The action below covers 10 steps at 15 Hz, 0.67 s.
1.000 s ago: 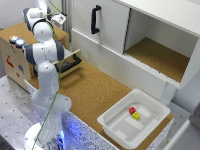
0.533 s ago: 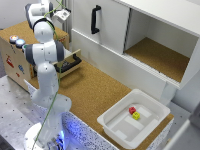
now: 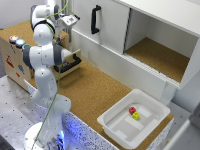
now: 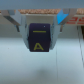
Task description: Move to the drawer and store the purple object
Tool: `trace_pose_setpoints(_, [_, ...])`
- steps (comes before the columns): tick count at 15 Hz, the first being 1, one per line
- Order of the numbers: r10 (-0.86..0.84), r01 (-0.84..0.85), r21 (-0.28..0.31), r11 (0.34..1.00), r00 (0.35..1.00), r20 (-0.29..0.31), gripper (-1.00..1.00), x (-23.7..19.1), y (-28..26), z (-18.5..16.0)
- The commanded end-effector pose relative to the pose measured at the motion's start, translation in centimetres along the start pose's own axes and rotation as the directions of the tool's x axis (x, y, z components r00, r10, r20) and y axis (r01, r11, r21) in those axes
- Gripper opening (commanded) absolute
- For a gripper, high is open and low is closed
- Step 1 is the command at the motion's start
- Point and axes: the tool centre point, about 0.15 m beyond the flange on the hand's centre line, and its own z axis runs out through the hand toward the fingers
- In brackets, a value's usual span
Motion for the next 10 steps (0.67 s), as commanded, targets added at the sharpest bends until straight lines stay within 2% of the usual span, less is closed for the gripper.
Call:
trace_pose_setpoints(1, [0.146,-0.168,-0.112,0.979,0.972,-0.183,-1.0,-2.5,-3.6,6.5])
trace_pose_setpoints(2, [0.173,-0.195,-0.111,0.974,0.968,-0.182,-1.0,-2.6,-3.7,7.6])
trace_pose_setpoints(4, [0.205,-0.234,-0.103,0.967,0.951,-0.23,-1.0,-2.4,-3.3,8.8])
trace_pose_setpoints(9, [0.114,-0.14,-0.12,0.983,0.973,-0.201,-1.0,-0.8,-1.5,8.4])
trace_pose_setpoints(10, [0.097,-0.116,-0.095,0.989,0.978,-0.183,-1.0,-0.7,-1.5,8.5])
